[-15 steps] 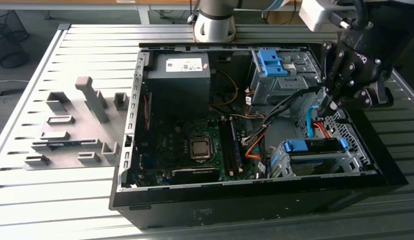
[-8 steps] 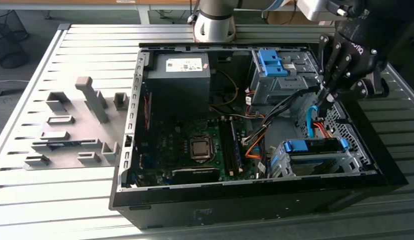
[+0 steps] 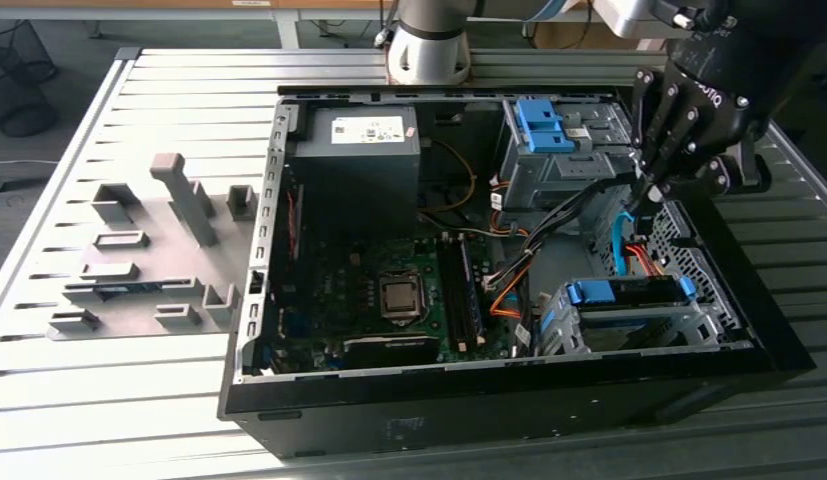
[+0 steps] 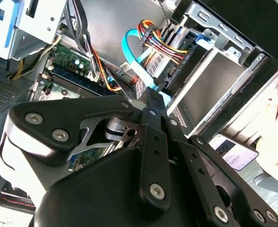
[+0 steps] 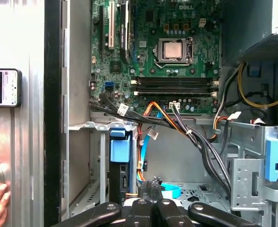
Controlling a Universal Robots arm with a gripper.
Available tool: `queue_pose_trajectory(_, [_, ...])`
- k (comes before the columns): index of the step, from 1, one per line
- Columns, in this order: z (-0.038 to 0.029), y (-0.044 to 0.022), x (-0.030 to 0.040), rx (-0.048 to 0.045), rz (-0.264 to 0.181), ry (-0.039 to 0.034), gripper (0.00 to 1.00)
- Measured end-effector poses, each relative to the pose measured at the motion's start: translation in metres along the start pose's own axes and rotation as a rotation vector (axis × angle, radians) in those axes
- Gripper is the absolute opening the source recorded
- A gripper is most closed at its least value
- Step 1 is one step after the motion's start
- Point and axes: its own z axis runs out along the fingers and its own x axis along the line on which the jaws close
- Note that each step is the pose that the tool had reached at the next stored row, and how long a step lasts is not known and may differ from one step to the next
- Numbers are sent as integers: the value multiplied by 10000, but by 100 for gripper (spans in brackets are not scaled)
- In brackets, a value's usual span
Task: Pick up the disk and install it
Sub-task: 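Insert the second disk wire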
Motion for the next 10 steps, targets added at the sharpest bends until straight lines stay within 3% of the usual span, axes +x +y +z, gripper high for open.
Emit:
queue_pose_trajectory(5, [7,-19,-17,-3,17,26,11])
queue_pose_trajectory(6, [8,-19,-23,-3,26,72,18])
queue_pose_trajectory(10, [19,-24,-52,-7,62,227,18])
